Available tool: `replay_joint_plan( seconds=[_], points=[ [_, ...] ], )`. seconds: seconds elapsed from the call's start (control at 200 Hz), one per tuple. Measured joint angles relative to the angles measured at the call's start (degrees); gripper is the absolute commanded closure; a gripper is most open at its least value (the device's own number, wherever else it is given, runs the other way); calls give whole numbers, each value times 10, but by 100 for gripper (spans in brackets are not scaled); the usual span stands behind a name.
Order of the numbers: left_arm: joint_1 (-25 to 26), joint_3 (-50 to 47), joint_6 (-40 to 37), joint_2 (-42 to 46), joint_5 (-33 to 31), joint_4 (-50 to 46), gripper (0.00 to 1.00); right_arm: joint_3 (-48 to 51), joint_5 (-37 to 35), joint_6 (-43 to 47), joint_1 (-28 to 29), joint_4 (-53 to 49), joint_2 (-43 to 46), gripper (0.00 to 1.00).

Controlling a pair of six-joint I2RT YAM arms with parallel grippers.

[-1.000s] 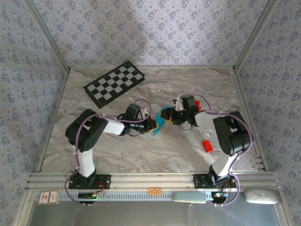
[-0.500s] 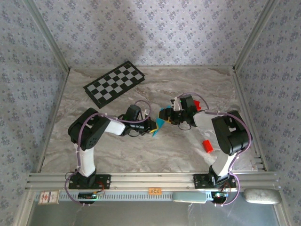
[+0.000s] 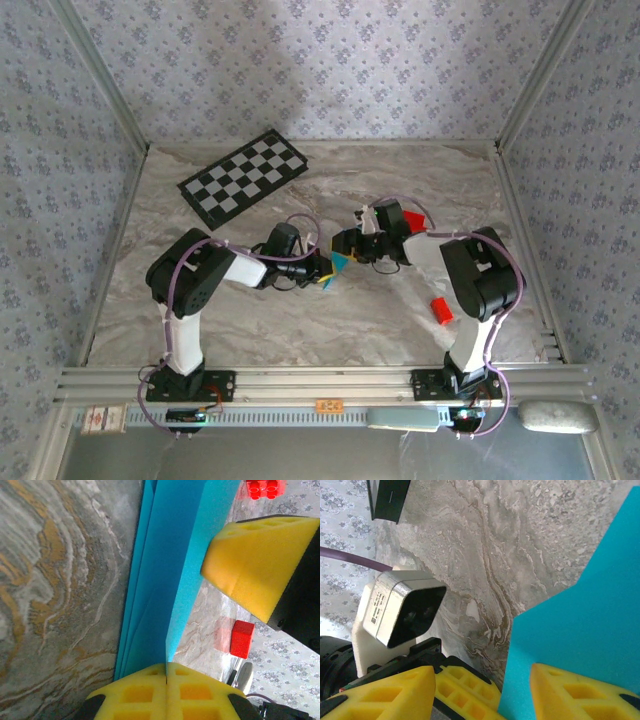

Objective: Fold a paper plane with a square sheet of paper (pick it up from the middle)
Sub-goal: Fold the wing for the fifth time at the center of the table.

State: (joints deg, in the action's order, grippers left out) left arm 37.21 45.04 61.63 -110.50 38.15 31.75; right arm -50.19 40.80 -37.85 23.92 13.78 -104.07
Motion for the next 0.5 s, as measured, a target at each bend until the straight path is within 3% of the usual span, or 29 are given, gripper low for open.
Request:
replay_joint_plan(
  seconds=[0.5],
  points=[
    [-2,0,0,-3,0,0,90,-34,-22,0,9,-33,-29,50]
  ],
)
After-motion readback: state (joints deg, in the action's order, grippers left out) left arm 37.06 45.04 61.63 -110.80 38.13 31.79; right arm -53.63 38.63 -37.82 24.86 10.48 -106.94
